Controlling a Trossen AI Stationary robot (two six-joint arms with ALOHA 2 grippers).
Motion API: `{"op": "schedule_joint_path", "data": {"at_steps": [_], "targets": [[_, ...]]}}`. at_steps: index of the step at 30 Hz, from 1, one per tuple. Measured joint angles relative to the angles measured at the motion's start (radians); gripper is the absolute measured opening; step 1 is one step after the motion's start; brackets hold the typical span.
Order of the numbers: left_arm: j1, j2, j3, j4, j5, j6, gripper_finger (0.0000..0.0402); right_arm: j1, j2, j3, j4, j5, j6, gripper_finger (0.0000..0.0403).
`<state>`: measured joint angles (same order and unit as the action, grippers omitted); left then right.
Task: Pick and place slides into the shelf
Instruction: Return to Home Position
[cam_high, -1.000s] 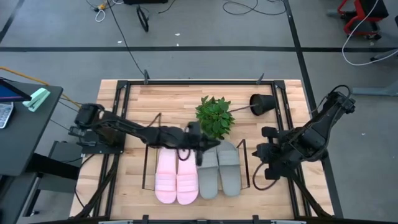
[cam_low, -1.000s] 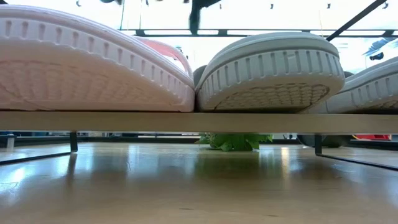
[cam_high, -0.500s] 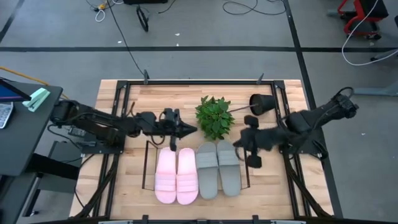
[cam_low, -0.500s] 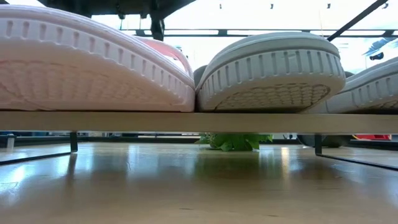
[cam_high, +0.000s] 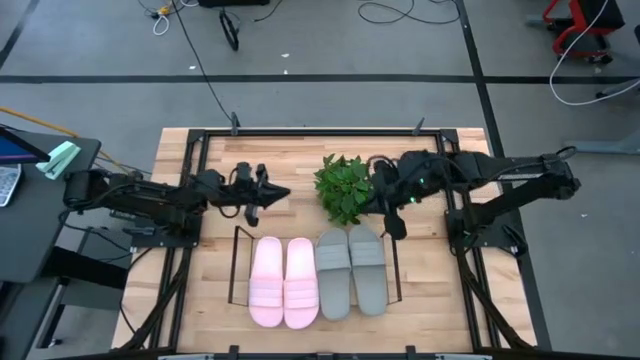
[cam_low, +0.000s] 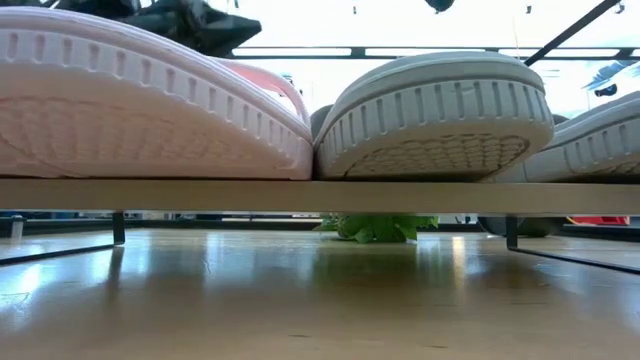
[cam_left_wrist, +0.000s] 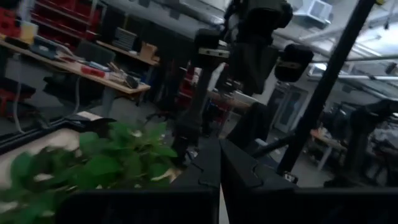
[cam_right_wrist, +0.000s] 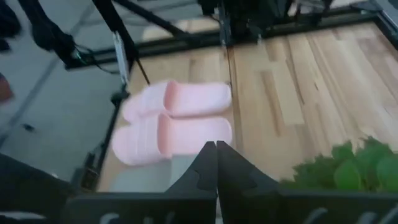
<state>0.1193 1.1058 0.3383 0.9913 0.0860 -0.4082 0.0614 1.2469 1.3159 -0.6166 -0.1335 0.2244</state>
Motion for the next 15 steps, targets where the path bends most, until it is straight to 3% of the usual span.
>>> {"op": "schedule_joint_path", "data": {"at_steps": [7, 15], "targets": [[0.017, -0.024, -0.11, 0.081, -0.001, -0.052, 0.0004, -0.077, 0.0, 0.0, 0.008, -0.062, -0.004, 0.0], [0.016, -0.034, -0.288, 0.435, -0.048, -0.111, 0.0004, -0.087, 0.0, 0.0, 0.004, -0.064, 0.006, 0.0]]}}
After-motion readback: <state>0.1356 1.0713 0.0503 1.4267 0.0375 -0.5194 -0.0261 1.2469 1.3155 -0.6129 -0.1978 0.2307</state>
